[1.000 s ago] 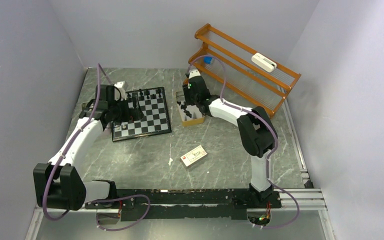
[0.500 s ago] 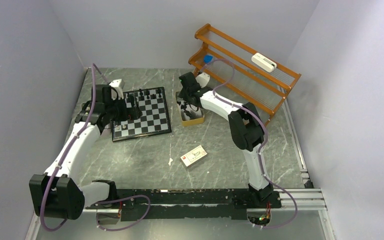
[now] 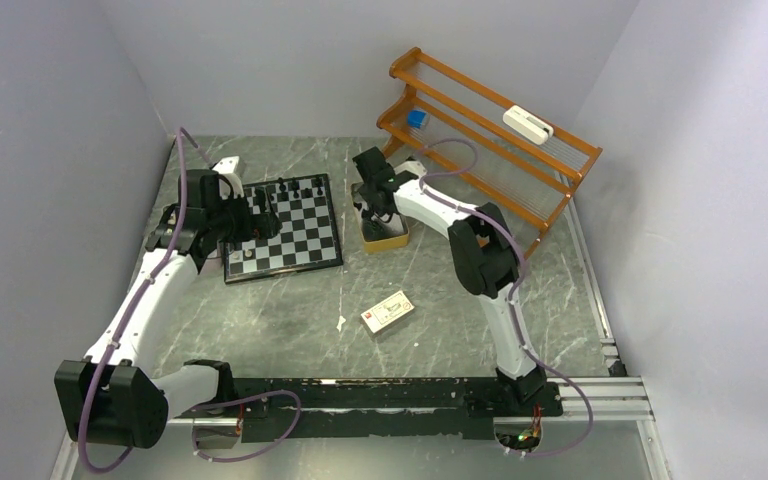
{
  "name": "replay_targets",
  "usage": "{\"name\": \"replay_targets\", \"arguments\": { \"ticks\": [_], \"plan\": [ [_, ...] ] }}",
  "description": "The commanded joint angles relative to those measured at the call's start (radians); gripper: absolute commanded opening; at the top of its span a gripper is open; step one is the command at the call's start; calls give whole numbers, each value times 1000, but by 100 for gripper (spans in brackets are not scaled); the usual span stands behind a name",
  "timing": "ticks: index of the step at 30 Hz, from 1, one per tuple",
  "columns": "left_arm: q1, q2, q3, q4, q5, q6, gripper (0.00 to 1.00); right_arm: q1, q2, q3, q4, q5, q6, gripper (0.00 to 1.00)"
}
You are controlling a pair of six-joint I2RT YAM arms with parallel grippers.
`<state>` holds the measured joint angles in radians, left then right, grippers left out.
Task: Set up the chess pieces on the board
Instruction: Pick up the chess piece from the storage box.
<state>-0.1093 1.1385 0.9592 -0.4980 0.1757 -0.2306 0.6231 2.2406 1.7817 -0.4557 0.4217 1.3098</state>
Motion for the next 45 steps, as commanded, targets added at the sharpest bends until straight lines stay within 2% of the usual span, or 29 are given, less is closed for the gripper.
{"name": "replay_targets", "arguments": {
  "ticks": [1,9,14,19,23,32,39,45],
  "plan": [
    [-2,-22,-4,27,-19,15,100,0,68,53,-89,31,139,47],
    [-1,-31,-2,24,-36,15,100,-4,97,36,-56,27,198,45],
    [-1,-39,-1,19,-57,15,100,-4,105,34,-97,34,201,42],
    [-1,-44,-3,18,-66,17,100,-7,85,-4,-73,40,167,35],
    [-1,-49,-2,18,-67,19,100,-8,81,-28,-25,22,93,24],
    [-6,-53,-2,16,-73,22,100,-11,18,-110,8,9,-142,24],
    [-6,-52,-7,24,-59,18,100,-19,-93,-288,283,-90,-516,25],
    [-16,-34,-8,26,-51,24,100,-20,-121,-339,393,-113,-719,20]
  ]
}}
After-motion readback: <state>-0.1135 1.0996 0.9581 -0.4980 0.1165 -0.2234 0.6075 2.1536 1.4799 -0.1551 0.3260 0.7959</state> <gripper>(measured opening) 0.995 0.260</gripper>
